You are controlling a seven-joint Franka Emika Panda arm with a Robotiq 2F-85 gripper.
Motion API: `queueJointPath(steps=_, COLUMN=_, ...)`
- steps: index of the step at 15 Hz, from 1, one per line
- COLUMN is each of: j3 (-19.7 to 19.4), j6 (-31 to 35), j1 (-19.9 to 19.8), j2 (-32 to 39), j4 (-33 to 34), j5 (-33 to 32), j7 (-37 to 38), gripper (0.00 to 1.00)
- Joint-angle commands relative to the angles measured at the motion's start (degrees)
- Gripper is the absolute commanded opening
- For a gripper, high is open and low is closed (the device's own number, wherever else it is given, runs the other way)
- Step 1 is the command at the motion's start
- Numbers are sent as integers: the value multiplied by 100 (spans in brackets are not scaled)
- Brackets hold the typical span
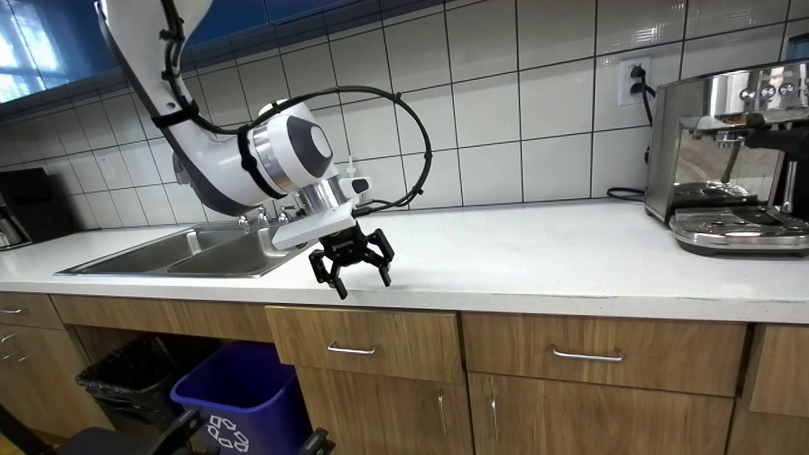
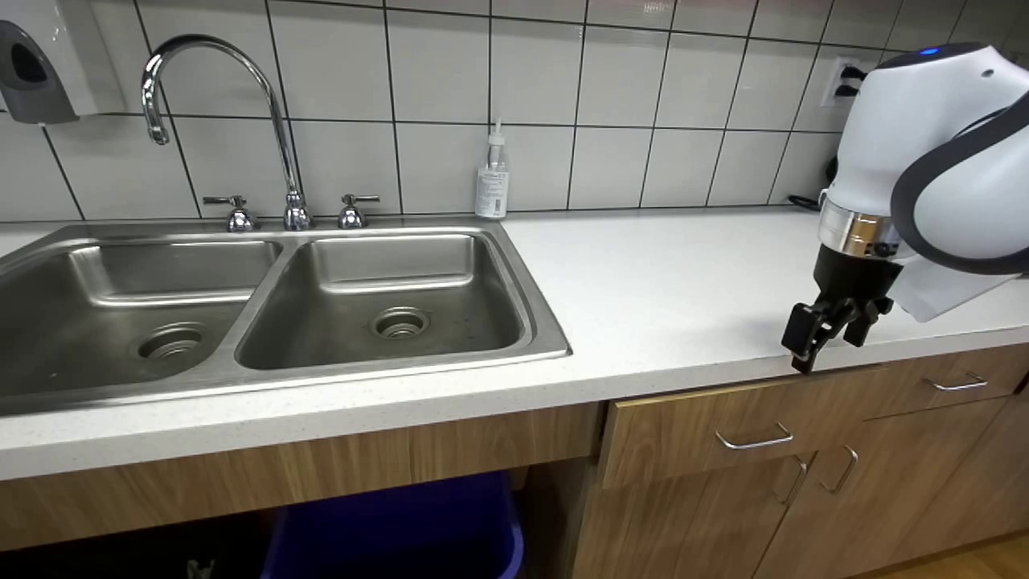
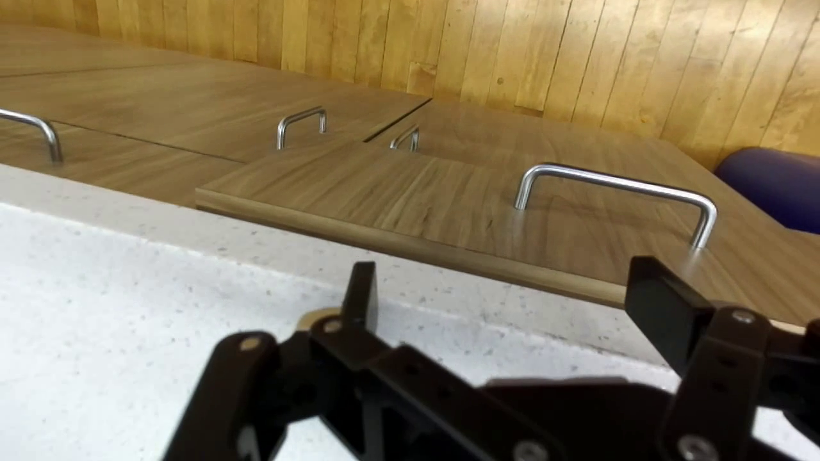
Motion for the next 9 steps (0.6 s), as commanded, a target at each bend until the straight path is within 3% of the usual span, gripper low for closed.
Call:
queueJointPath(steps=1, j3=262, j6=-195, j1=-242, j2=-345, j4=-63, j5=-27, j7=-78, gripper=100)
queueJointPath(steps=9, j3=360, j6=-25, j1=-296, j2=-206, j4=13, j5=-77, j7=52, gripper=100)
